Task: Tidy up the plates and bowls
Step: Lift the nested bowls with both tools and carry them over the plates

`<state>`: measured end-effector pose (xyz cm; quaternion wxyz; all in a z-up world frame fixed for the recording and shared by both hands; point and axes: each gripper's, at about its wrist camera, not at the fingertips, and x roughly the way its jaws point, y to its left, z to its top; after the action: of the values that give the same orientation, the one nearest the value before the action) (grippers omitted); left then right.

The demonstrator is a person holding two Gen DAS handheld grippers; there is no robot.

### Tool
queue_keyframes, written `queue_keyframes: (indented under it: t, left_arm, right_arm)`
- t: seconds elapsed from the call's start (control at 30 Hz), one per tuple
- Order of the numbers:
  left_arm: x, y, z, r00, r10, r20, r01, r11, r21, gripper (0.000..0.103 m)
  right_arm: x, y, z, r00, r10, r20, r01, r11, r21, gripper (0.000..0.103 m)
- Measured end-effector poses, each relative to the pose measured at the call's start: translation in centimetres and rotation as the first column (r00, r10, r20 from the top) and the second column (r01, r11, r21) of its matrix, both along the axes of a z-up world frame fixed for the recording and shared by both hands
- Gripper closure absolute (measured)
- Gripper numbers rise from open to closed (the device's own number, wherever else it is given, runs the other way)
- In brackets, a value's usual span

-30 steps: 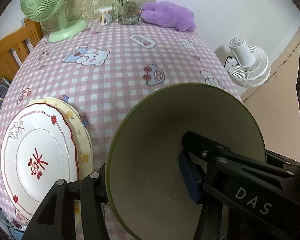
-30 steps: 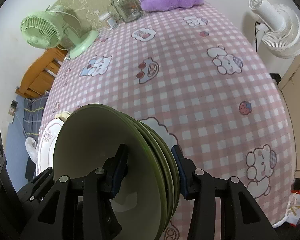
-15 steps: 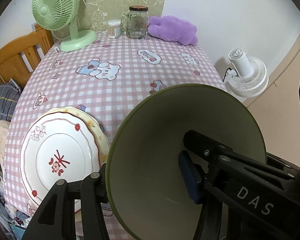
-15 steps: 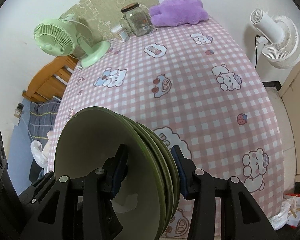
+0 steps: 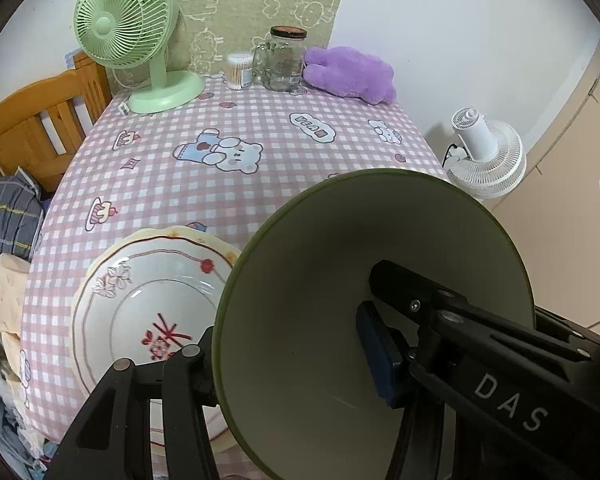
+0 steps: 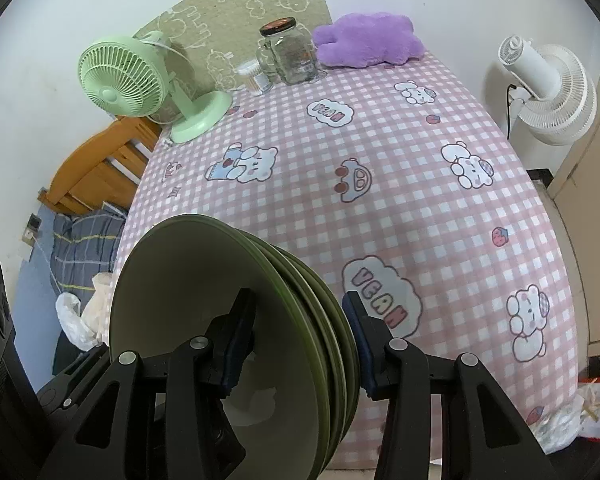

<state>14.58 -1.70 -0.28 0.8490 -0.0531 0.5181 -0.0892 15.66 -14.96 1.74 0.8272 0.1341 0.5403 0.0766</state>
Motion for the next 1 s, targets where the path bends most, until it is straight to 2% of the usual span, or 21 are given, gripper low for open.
queue_keyframes:
  t: [0.53, 1.0]
  left_arm:
    - [-0.3, 7.0, 0.0, 1.000, 0.001, -0.009, -0.001, 1.000, 0.001, 0.048]
    - [0.2, 13.1, -2.1, 0.996, 0.035, -0.082, -0.035, 0.999, 0.006, 0.048]
  right_arm:
    - [-0.1, 6.8, -0.1, 1.000, -0.015, -0.004, 0.014, 1.000, -0.004, 0.055]
    - [1.1, 13.2, -2.3, 0.997, 0.027, -0.070, -0.027, 1.000, 0.000, 0.055]
